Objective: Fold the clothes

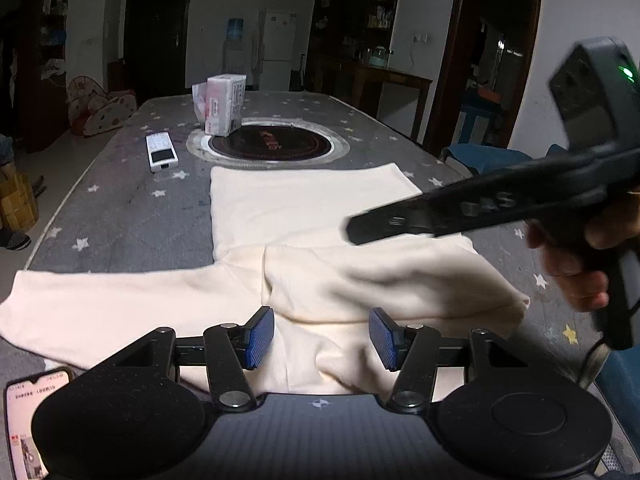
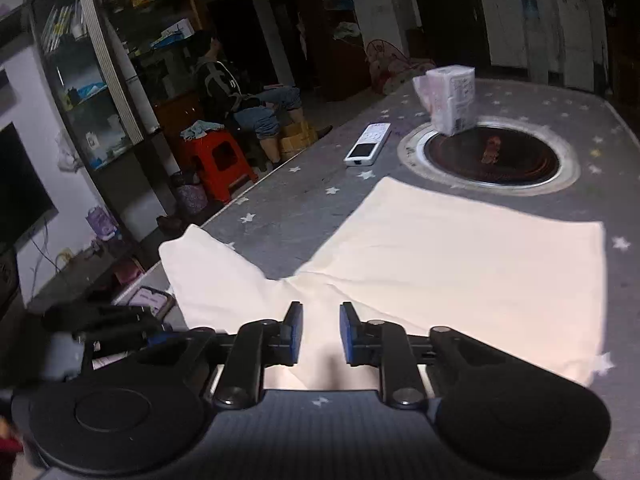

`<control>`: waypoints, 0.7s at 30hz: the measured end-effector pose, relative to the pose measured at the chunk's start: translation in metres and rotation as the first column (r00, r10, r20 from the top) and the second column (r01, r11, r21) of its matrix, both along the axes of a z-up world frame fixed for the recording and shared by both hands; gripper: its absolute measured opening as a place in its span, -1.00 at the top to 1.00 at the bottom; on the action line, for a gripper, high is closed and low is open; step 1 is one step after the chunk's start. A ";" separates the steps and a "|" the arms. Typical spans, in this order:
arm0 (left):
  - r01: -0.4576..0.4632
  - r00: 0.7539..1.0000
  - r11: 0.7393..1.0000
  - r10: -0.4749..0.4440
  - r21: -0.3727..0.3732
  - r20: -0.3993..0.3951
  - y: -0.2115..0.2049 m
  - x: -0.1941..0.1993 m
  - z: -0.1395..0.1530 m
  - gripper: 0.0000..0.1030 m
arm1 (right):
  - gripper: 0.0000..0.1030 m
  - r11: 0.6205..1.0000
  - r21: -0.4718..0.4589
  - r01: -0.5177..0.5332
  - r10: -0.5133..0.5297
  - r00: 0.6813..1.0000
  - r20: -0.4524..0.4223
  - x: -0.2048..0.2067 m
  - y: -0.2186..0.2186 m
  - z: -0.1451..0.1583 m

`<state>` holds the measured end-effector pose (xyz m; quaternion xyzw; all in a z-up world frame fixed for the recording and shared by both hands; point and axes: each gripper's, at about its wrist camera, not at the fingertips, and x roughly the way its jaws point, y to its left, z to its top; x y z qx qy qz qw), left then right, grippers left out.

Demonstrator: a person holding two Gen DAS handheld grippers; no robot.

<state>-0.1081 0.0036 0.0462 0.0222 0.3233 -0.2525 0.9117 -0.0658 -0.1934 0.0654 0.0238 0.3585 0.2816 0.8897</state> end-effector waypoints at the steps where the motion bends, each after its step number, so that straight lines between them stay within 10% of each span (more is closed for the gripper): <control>1: 0.003 1.000 1.000 -0.003 -0.004 0.000 -0.002 0.002 0.000 -0.09 | 0.58 1.000 -0.018 0.008 -0.008 1.000 0.007 -0.002 -0.007 0.002; 21: 0.065 0.996 0.997 -0.062 0.036 -0.069 -0.057 0.051 -0.027 -0.05 | 0.69 0.954 -0.209 0.213 -0.213 0.977 0.026 -0.015 -0.096 -0.041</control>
